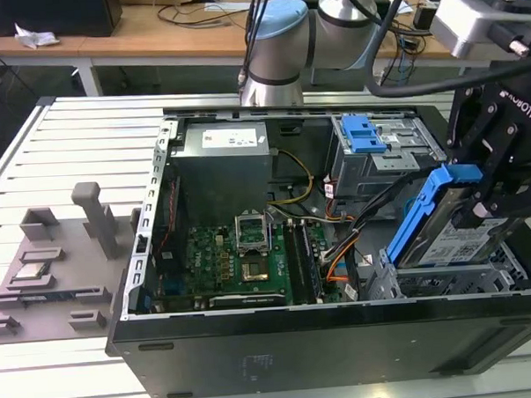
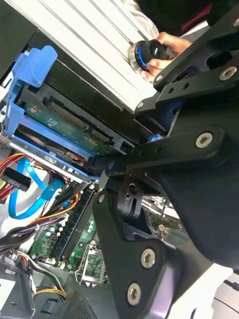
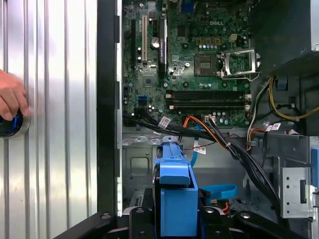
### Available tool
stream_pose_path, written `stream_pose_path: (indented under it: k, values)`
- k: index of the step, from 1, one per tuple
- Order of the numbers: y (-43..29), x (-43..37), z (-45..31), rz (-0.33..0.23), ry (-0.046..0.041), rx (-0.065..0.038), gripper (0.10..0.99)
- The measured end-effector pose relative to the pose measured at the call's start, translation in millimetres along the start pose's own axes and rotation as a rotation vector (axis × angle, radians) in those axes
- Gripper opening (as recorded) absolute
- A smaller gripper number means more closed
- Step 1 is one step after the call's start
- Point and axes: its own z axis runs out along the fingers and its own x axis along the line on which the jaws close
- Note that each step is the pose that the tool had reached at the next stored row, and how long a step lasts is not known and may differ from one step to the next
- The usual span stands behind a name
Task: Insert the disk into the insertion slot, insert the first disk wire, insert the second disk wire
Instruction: 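Insert the disk into the insertion slot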
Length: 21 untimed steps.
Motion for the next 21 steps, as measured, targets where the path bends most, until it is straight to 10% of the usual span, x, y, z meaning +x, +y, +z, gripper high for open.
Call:
stream_pose_path:
  k: [18, 21]
  values:
    - [-0.4, 0.1, 11.3, 0.0, 0.0001, 0.0, 0.439]
    - [-0.4, 0.1, 11.4, 0.0, 0.0001, 0.0, 0.294]
